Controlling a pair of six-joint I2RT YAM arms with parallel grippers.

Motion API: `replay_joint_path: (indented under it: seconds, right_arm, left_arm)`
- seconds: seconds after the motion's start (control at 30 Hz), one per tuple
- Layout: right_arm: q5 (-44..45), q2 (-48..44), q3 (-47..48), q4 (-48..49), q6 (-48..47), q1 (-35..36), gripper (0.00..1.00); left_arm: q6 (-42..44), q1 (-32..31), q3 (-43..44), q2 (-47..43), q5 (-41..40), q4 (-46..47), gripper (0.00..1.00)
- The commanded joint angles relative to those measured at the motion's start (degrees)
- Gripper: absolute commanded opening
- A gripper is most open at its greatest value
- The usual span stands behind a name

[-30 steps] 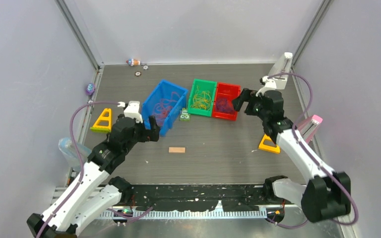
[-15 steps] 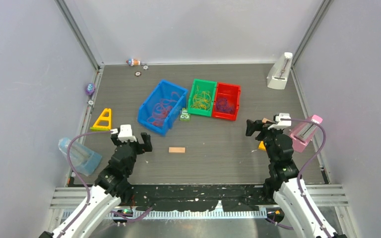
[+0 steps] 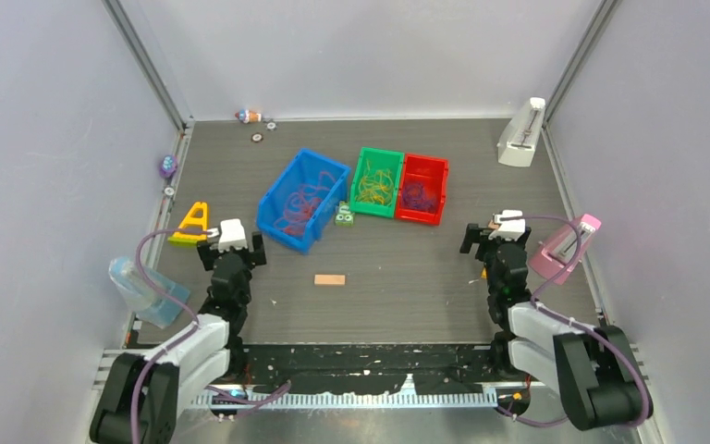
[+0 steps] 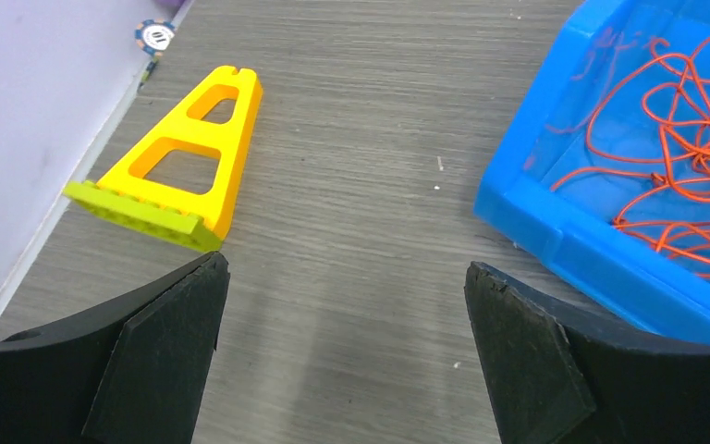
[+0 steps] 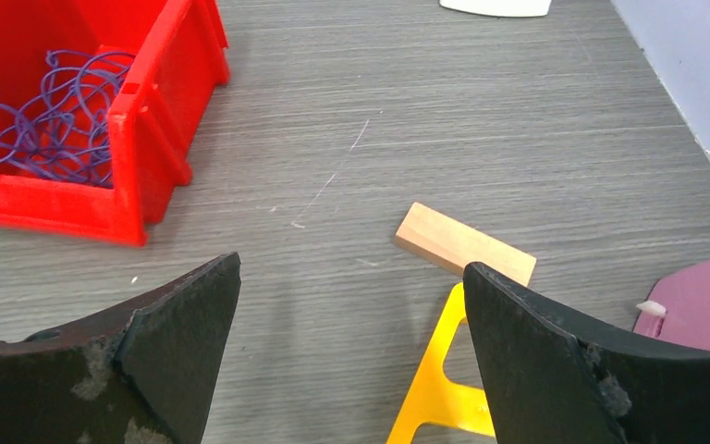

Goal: Untangle the cables

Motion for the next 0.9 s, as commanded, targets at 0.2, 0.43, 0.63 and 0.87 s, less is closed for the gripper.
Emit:
replay_joint_path:
  seconds: [0.2,0.43,0.63,0.87]
  right_arm:
    - [-4.4,12.4,3.4,22.5,-3.8,-5.2,0.98]
    - [-1.3,20.1,6.6,22.3,-2.7,-5.4,0.96]
    - [-0.9,20.7,7.4,22.0,-2.7,-5.4,0.95]
    - [-0.9,20.7,7.4,22.3,-2.7,-5.4,0.95]
  left_arm:
    - [0.1,8.5,7.7,8.4,14.9,9.2,0.96]
    - [6.4,8.5,2.8,23.7,16.2,36.1,0.95]
    - [3.5,11.5,8.8,22.9,18.8,23.5,0.95]
    - [3.4,11.7,9.3,21.8,20.2,20.5,0.99]
